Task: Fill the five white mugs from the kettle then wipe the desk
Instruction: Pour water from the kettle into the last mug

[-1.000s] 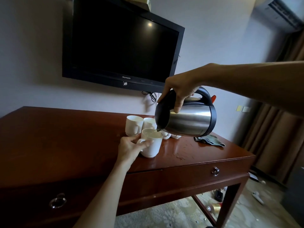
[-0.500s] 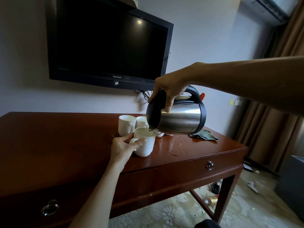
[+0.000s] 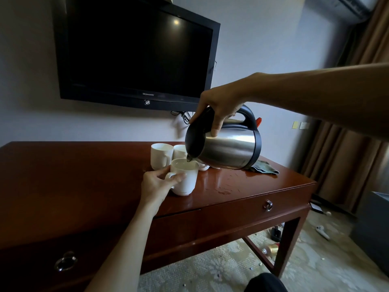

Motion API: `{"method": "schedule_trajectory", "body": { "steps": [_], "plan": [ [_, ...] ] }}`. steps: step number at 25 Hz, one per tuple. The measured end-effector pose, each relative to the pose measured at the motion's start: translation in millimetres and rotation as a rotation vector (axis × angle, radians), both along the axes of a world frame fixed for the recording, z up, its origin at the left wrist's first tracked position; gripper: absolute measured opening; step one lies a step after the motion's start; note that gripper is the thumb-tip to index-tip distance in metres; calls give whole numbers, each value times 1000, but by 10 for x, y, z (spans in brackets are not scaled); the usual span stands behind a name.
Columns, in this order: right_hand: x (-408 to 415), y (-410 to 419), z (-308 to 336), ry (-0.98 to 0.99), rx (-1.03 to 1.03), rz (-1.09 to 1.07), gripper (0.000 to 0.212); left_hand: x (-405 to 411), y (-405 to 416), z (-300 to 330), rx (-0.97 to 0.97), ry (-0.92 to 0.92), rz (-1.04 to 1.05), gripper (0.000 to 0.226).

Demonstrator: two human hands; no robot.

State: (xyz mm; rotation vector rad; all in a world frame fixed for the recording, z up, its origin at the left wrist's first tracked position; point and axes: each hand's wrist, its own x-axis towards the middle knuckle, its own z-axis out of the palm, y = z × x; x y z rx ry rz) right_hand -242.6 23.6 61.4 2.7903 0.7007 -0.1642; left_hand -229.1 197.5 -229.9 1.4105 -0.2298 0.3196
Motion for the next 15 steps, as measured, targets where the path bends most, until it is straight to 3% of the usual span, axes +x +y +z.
{"method": "schedule_trajectory", "body": {
  "steps": [15],
  "plan": [
    [-97, -9, -158, -25, -26, 27, 76, 54, 5, -62, 12, 13, -27, 60]
  ]
}}
